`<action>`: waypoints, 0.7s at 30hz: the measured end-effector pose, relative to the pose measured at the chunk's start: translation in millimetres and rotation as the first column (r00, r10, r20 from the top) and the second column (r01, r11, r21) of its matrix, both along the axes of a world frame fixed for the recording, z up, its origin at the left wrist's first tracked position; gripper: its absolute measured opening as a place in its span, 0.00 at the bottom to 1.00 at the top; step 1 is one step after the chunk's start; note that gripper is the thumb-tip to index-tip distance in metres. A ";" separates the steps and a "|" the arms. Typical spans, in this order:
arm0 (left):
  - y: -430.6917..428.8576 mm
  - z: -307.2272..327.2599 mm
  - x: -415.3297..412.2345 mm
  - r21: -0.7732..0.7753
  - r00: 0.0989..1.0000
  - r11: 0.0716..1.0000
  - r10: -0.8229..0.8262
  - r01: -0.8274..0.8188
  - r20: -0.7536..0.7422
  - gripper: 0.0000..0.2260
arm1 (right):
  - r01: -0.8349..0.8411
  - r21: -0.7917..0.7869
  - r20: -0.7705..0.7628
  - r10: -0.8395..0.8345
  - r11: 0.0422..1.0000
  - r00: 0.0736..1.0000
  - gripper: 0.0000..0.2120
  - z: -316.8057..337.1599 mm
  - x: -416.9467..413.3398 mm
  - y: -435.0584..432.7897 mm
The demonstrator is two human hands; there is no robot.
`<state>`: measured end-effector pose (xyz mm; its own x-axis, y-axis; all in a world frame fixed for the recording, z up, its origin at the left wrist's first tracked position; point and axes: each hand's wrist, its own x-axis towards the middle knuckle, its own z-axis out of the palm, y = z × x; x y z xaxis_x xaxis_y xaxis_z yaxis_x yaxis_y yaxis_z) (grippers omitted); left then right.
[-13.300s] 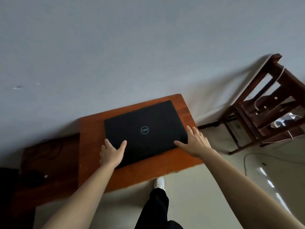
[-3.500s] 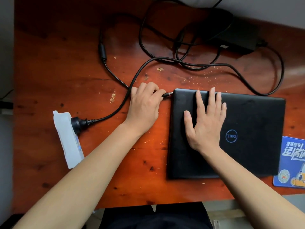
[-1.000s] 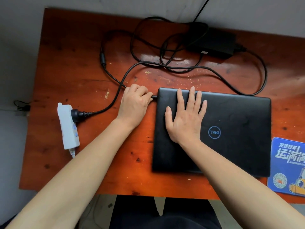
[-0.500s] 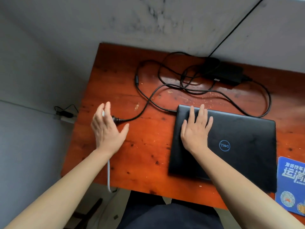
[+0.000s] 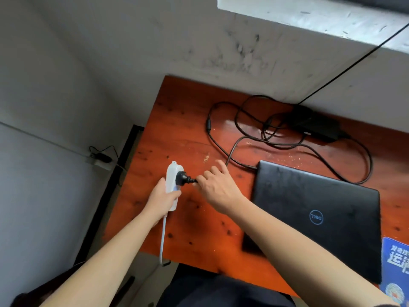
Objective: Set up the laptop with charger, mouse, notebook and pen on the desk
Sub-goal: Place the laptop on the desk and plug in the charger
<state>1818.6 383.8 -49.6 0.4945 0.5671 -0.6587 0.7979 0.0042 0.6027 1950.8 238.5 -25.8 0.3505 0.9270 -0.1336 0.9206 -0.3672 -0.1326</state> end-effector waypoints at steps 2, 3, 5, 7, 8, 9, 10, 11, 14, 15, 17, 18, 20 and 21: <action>2.9 2.4 -1.7 -0.127 0.997 0.990 0.070 -0.066 0.027 0.11 | -0.080 0.027 -0.009 0.081 0.996 0.997 0.17 7.7 2.3 4.2; 3.2 3.5 -2.8 -0.172 0.995 0.981 0.096 -0.087 0.040 0.11 | -0.103 0.031 0.008 0.102 0.994 0.995 0.16 12.4 2.2 8.4; 1.8 4.7 -3.5 -0.193 0.993 0.976 0.114 -0.104 0.036 0.13 | -0.113 0.021 0.019 0.112 0.993 0.993 0.13 21.2 -0.9 16.7; 2.3 5.2 -2.6 -0.161 0.994 0.981 0.111 -0.108 0.012 0.14 | -0.112 0.002 0.014 0.112 0.994 0.994 0.10 24.4 -5.7 19.1; 4.0 6.0 -2.1 -0.129 0.997 0.989 0.078 -0.077 -0.001 0.14 | -0.116 -0.003 0.016 0.116 0.993 0.993 0.10 24.8 -7.3 18.3; 5.3 6.9 -1.5 -0.092 0.999 0.995 0.031 -0.033 -0.013 0.14 | -0.125 -0.015 0.009 0.125 0.992 0.992 0.11 24.4 -8.3 16.4; 6.6 7.4 -1.0 -0.050 1.000 0.999 -0.007 0.005 -0.029 0.14 | -0.129 -0.032 -0.015 0.129 0.991 0.992 0.12 23.3 -7.9 15.0; 7.7 8.3 0.3 -0.003 0.998 0.999 -0.038 0.038 -0.048 0.14 | -0.115 -0.044 -0.046 0.113 0.992 0.993 0.14 22.7 -6.2 13.9; 10.5 10.8 7.4 0.143 0.984 0.976 -0.149 0.163 -0.103 0.13 | -0.065 -0.090 -0.123 0.054 0.994 0.991 0.15 22.7 -2.6 16.3; 10.8 11.6 9.8 0.167 0.974 0.963 -0.194 0.212 -0.116 0.12 | -0.072 -0.123 -0.136 0.055 0.990 0.989 0.13 22.2 -3.9 17.5; 12.1 12.8 13.2 0.175 0.966 0.954 -0.226 0.245 -0.123 0.10 | -0.074 -0.189 -0.172 0.041 0.979 0.984 0.11 21.6 -7.3 20.4; 13.3 12.9 14.2 0.167 0.971 0.959 -0.210 0.228 -0.119 0.10 | -0.060 -0.205 -0.193 0.019 0.977 0.981 0.11 21.5 -8.1 21.6; 15.9 13.2 15.9 0.122 0.983 0.979 -0.148 0.161 -0.105 0.10 | -0.028 -0.207 -0.219 -0.018 0.978 0.976 0.10 23.0 -7.0 25.5; 16.8 13.9 16.7 0.080 0.990 0.990 -0.105 0.113 -0.096 0.10 | -0.022 -0.207 -0.217 -0.024 0.978 0.976 0.10 25.3 -5.5 27.9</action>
<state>1835.2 400.6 -35.7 0.4968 0.5689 -0.6554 0.8423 -0.1340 0.5221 1945.3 266.4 -0.6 0.2926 0.8706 -0.3955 0.8777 -0.4087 -0.2502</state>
